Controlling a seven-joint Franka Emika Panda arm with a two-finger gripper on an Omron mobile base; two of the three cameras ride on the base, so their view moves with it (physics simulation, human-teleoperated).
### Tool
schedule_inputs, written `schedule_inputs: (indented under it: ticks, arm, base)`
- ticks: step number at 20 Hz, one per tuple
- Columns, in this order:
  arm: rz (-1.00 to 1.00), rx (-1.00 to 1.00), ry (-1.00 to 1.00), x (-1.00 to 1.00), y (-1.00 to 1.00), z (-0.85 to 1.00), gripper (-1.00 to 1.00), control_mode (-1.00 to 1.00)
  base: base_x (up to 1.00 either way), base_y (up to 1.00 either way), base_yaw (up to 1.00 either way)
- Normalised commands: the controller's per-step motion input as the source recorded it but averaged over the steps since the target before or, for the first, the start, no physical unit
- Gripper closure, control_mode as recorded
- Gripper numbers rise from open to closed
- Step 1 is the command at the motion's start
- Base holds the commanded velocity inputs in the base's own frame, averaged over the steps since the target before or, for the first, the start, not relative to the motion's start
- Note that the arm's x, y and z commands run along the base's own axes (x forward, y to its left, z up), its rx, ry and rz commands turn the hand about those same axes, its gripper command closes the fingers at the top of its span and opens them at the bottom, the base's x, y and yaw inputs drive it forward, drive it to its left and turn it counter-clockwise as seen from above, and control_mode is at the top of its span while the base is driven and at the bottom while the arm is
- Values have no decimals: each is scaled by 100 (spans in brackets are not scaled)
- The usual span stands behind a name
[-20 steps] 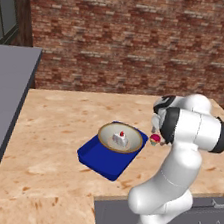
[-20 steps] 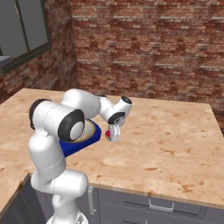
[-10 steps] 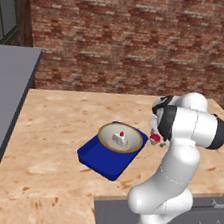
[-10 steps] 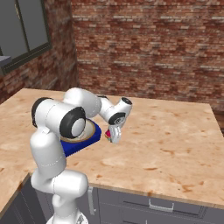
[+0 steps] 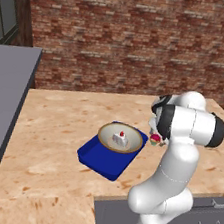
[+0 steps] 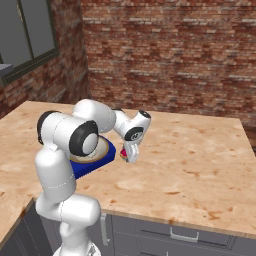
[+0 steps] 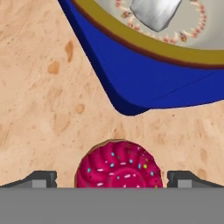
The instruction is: Place the bowl with cake and the cupcake onto the tray.
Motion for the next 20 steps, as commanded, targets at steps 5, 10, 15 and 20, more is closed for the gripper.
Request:
schedule_inputs:
  ticks: [5,10,15,20]
  arm:
    - [2,0,0,0,10,0,100,-100]
    - [1,0,0,0,6,0,100,-100]
    - [1,0,0,0,0,0,100,-100]
    - [0,0,0,0,-1,1,100,-100]
  base:
    - [0,0,0]
    - [0,0,0]
    - [0,0,0]
    - [0,0,0]
